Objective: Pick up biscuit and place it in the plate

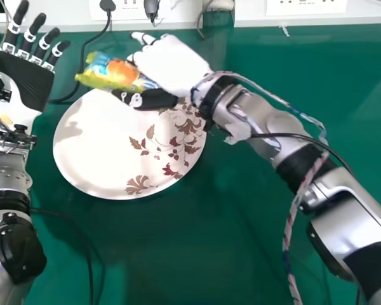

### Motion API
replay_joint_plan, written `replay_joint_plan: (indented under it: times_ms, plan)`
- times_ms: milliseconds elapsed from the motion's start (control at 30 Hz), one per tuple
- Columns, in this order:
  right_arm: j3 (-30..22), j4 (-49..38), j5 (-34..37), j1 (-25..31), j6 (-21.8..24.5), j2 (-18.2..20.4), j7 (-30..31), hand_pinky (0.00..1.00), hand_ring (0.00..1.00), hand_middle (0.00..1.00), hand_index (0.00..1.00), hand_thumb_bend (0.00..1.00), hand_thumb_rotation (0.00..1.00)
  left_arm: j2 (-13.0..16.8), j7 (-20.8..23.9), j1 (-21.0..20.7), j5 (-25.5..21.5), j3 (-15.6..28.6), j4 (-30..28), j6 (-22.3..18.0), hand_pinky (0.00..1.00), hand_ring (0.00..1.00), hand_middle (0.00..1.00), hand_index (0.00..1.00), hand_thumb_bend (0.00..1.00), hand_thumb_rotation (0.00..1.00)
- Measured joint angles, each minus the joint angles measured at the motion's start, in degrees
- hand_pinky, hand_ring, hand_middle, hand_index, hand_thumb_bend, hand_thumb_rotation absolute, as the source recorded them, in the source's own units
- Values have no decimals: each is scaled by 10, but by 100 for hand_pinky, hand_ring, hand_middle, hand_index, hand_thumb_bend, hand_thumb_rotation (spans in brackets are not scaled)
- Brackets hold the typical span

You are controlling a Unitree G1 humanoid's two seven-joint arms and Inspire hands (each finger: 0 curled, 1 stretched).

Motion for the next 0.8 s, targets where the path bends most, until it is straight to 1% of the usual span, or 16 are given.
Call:
replay_joint_plan:
  times_ms: [100, 200, 333, 400, 467, 533, 600, 667, 733, 800]
  plan:
    - [12, 40, 3, -16, -8, 14, 13, 19, 27, 40, 51, 51, 0, 1, -3, 0, 0, 0, -1, 0, 64, 74, 79, 85, 90, 67]
    - [23, 79, 2, -30, -9, 28, 15, 19, 26, 40, 51, 51, 0, 1, -5, 0, -1, 0, -2, 2, 63, 72, 78, 85, 91, 66]
    - [38, 129, 2, -44, -14, 45, 4, 19, 26, 40, 51, 51, 0, 1, -7, 0, 0, -1, -3, 2, 61, 71, 78, 89, 80, 58]
    - [46, 150, 1, -48, -16, 52, -2, 19, 26, 40, 51, 51, 0, 1, -7, 0, 1, -1, -4, 0, 60, 71, 79, 90, 76, 57]
    - [55, 172, -1, -53, -16, 59, -3, 19, 26, 40, 51, 51, 0, 1, -7, 0, 1, -2, -7, -2, 60, 71, 79, 92, 72, 58]
    - [63, 190, -4, -58, -16, 64, -3, 19, 26, 40, 51, 51, 0, 1, -7, 0, 1, -2, -11, -2, 61, 71, 79, 92, 71, 63]
    - [68, 205, -5, -65, -19, 68, -2, 20, 27, 40, 51, 51, 0, 1, -10, 0, 0, -2, -14, -2, 62, 72, 80, 93, 76, 69]
    - [70, 217, -3, -70, -19, 72, 1, 20, 27, 41, 52, 51, 0, 1, -16, 0, 1, -3, -17, -2, 64, 73, 81, 93, 89, 73]
    - [71, 229, -2, -73, -19, 76, 3, 22, 29, 43, 53, 52, 0, 1, -17, 1, 2, -3, -18, -10, 64, 74, 82, 93, 96, 74]
    - [73, 236, 0, -75, -20, 79, -1, 26, 39, 49, 49, 52, 0, 1, -18, 1, 3, -3, -18, -22, 65, 76, 81, 93, 99, 76]
